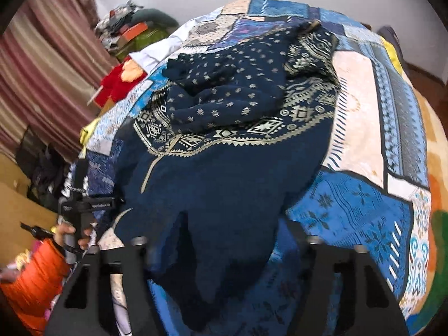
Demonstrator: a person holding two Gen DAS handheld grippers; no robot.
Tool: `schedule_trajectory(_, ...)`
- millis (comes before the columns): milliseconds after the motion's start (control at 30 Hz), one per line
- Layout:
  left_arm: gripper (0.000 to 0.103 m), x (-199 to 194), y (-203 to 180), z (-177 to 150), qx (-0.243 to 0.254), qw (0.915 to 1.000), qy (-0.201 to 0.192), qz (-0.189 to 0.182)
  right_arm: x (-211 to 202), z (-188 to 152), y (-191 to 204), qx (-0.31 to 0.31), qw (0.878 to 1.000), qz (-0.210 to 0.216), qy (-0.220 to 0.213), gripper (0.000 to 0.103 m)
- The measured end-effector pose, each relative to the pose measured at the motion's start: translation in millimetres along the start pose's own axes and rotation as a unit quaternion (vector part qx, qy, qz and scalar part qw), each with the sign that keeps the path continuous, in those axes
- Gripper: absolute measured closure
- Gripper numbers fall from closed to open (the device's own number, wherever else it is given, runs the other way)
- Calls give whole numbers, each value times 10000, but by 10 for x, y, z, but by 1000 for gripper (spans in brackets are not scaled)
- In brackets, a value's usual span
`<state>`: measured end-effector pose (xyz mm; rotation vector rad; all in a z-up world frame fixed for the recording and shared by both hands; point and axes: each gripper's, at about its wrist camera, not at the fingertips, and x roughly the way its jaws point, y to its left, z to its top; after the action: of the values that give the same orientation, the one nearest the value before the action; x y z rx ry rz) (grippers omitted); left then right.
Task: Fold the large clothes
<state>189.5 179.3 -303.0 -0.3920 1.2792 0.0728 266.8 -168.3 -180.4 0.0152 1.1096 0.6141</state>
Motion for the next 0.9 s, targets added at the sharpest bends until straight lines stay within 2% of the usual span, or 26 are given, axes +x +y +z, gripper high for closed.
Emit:
schedule_trajectory(67, 78, -14, -75, 30, 48, 9999, 46, -115, 33, 16, 38, -101, 9999, 57, -29, 75)
schedule_trajectory(133, 93, -49, -112, 46, 18, 9996, 105, -250, 65, 37, 39, -74, 9997, 244, -16, 82)
schedule_trajectory(267, 93, -267, -203, 144, -12, 9988, -88, -480, 67, 89, 58, -126, 9990, 410, -115, 91)
schedule_trajectory(400, 93, -662, -459, 393, 229, 9959, -584, -647, -7, 228, -9, 8, 9975, 633, -320, 93)
schedule_trajectory(533, 93, -1079, -624, 837, 424, 9891, -1128, -846, -141, 486, -94, 27, 9959, 603, -668, 93)
schedule_trajectory(633, 93, -1413, -746, 1193, 577, 9793, -1643, -1034, -242, 760, -174, 40, 9939, 511, -980, 94)
schedule_trajectory(800, 93, -1613, -910, 1912, 600, 9686, -2294, -745, -305, 1324, -343, 59, 9893, 283, -1428, 94)
schedule_trajectory(900, 93, -1534, -854, 2361, 354, 9675, -2457, -485, -209, 1741, -502, 156, 9868, 75, -1610, 94)
